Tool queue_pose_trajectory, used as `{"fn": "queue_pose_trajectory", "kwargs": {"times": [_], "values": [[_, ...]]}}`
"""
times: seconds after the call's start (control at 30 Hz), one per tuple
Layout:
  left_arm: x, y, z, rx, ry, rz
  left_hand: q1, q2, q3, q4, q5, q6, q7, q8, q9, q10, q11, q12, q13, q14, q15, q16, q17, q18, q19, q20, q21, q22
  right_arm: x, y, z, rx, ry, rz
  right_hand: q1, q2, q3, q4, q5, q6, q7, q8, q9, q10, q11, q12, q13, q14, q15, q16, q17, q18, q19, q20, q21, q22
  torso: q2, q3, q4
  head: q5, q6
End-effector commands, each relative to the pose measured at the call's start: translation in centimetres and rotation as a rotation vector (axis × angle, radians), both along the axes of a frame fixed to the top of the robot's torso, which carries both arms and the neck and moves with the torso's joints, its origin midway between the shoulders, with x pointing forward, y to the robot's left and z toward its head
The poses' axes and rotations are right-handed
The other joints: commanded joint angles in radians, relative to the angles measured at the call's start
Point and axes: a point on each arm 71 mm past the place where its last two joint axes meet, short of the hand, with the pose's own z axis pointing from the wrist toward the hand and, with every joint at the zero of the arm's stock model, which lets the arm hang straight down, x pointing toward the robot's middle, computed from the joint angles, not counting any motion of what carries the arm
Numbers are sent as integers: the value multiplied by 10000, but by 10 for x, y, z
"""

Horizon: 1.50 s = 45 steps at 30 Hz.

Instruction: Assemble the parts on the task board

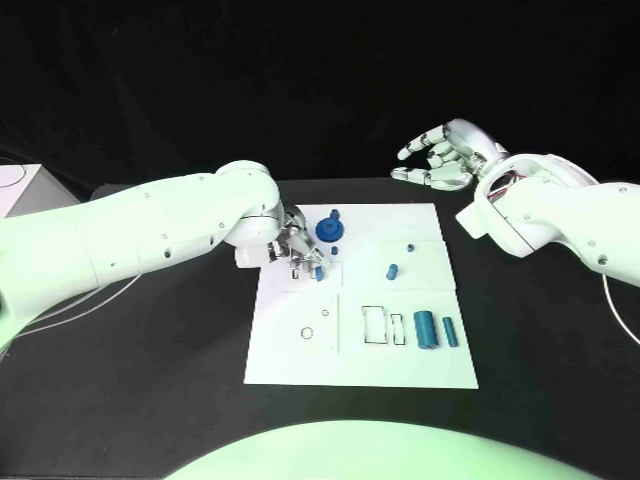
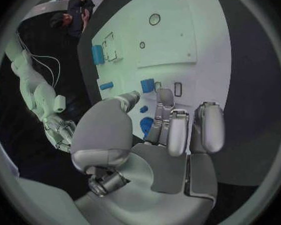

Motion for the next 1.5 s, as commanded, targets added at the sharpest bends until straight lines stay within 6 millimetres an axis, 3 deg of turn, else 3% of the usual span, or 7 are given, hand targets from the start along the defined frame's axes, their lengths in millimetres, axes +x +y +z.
{"fn": "queue_pose_trajectory", "kwargs": {"times": [0.03,0.7,1.13,1.27,1.37,1.5], "values": [[-1,-2,-1,64,187,-235,99,-16,2,-35,16,-88,0,50,16,-71,-16,-67,-8,762,-27,-15,1944,-134,-2,17,-17,-15,0,2,-3,-115,117,167,-95,50,-4,43,16,-65,30,17,1,270,79,-37,1858,801,32,7,1658,194,573,44,-18,1885,1,13,11,5,-27],[-6,-7,-6,-4,475,-450,364,127,61,-93,14,-96,-22,152,205,-93,-34,-53,-16,763,-37,-5,1961,-131,-24,21,-23,-17,0,3,-7,-171,284,172,-104,66,4,41,19,-65,30,24,2,261,79,-48,1850,800,33,5,1655,196,570,45,-27,1879,-7,15,2,9,-107],[-5,-10,-6,-228,403,-405,845,456,384,-308,6,-169,-63,202,430,-101,-74,-41,-36,762,-70,-2,1968,-132,-29,-1,-15,2,1,3,-8,-194,344,172,-116,83,11,41,20,-65,30,31,4,275,80,-28,1863,798,34,2,1648,197,568,46,-30,1877,0,15,5,-4,-154],[-5,-10,-6,-415,399,-348,1313,641,976,-700,4,-229,-106,201,563,-141,-124,-89,-91,757,-121,-9,1960,-129,-39,-35,-17,2,1,3,-8,-206,372,168,-116,83,11,41,20,-65,30,31,4,275,80,-28,1863,798,34,2,1648,197,568,46,-30,1877,-8,17,8,-2,-170],[-5,-9,-6,-594,410,-317,1760,547,2544,-1654,-3,-303,-90,294,853,-203,-158,-214,-197,758,-173,-12,1964,-126,-49,-92,-19,8,1,3,-9,-221,405,165,-116,83,11,41,20,-65,30,31,4,275,80,-28,1863,798,34,2,1648,197,568,46,-30,1877,-6,17,9,-9,-172],[-5,-9,-5,-703,398,-297,1443,434,3709,-2292,47,-384,-58,483,1208,-152,-128,-243,-262,760,-125,-14,1966,-128,-54,-72,-12,19,1,3,-10,-242,448,158,-116,83,11,41,20,-65,30,31,4,275,80,-28,1863,798,34,2,1648,197,568,46,-30,1877,-9,17,8,-6,-182]]}}
